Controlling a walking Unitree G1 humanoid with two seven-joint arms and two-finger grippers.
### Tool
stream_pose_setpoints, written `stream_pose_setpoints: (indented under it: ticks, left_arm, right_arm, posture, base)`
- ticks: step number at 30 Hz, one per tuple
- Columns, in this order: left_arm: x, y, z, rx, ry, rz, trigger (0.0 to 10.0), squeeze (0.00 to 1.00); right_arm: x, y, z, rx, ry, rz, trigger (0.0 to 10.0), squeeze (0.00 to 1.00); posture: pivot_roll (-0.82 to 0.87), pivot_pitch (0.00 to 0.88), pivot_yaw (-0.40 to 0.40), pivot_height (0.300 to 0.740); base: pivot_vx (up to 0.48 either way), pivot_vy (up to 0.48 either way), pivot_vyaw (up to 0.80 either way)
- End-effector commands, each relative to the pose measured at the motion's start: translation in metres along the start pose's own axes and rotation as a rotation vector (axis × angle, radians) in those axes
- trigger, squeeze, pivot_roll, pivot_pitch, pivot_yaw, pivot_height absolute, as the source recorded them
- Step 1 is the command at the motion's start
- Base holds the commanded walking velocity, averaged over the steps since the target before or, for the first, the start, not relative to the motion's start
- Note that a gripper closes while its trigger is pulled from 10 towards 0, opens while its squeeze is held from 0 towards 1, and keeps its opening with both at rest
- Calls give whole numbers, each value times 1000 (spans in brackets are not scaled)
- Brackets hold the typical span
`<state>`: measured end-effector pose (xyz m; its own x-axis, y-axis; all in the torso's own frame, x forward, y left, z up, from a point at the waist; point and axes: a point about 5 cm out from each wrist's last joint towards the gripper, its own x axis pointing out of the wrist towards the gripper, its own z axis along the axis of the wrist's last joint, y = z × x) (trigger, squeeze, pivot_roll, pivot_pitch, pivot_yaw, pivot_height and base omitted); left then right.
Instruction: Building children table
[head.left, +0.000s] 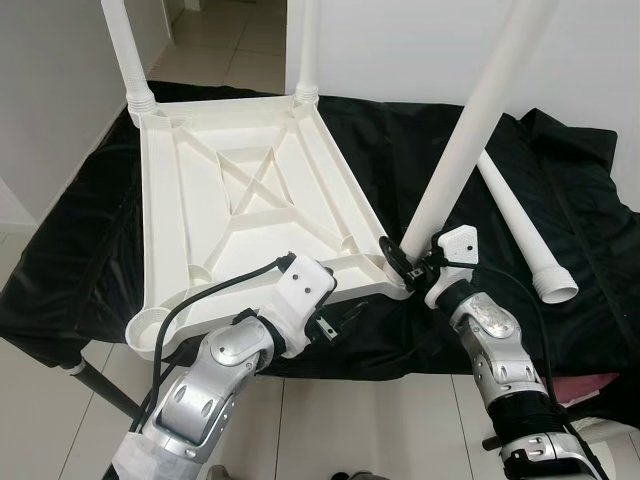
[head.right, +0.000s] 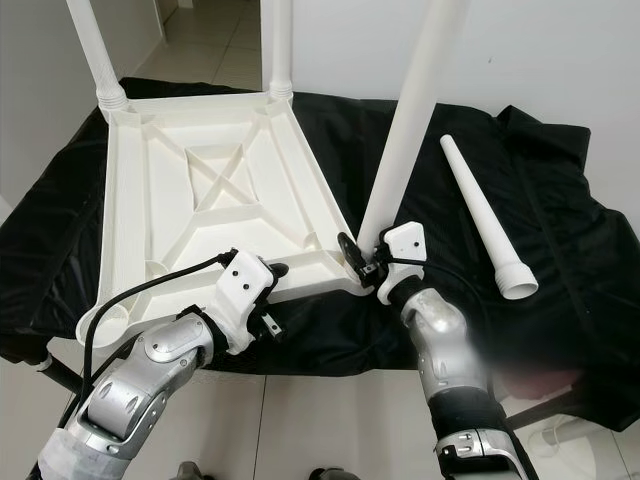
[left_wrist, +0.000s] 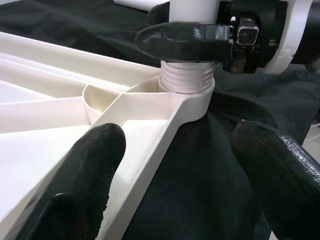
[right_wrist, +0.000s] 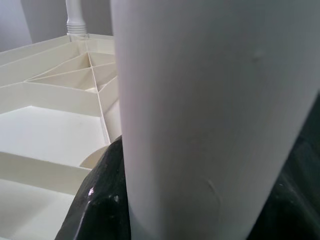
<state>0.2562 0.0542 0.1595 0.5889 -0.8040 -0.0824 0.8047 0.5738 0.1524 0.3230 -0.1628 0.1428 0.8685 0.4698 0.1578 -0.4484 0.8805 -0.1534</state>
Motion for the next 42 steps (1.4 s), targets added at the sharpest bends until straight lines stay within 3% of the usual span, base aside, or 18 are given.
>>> stream_pose_setpoints:
  ticks: [1,8,12,16,17,25,33,34,35,41,42]
  left_arm:
    - [1,0,-1,13,6,-25,10000,0]
    - [3,5,0,68,1,34,10000,0]
    - [3,6,0,94,0,55,10000,0]
    - [2,7,-3,94,5,63,10000,0]
    - [2,8,-4,83,7,60,10000,0]
    - [1,9,-4,78,3,57,10000,0]
    - [0,12,-7,84,13,65,10000,0]
    - [1,13,-7,82,10,64,10000,0]
    - [1,13,-7,87,12,61,10000,0]
    - [0,14,-8,89,14,56,10000,0]
    - [1,14,-8,83,14,50,10000,0]
  right_arm:
    - [-11,2,-24,39,110,-15,10000,0]
    - [-8,14,-23,67,142,-171,10000,0]
    - [-7,18,-21,75,136,-194,10000,0]
    - [-8,28,-18,109,131,-317,10000,0]
    - [-10,32,-18,101,128,-397,10000,0]
    - [-15,39,-17,129,151,-602,10000,0]
    - [-9,56,-10,189,118,-609,10000,0]
    - [-11,53,-8,185,101,-604,10000,98]
    - [-12,51,-6,180,82,-579,10000,1000]
    - [-16,47,-4,164,56,-550,10000,1000]
    - [-19,42,-3,154,46,-498,10000,1000]
  posture:
    - [10,89,-42,740]
    - [4,94,-44,740]
    - [3,95,-45,740]
    - [1,100,-47,740]
    - [0,103,-46,740]
    - [8,101,-46,740]
    - [5,88,-45,740]
    - [3,87,-46,740]
    - [-2,82,-43,740]
    - [-5,82,-41,740]
    - [-5,79,-42,740]
  base:
    - [0,0,0]
    - [0,0,0]
    - [0,0,0]
    - [0,0,0]
    - [0,0,0]
    - [0,0,0]
    - [0,0,0]
    - [0,0,0]
    - [0,0,0]
    - [0,0,0]
    - [0,0,0]
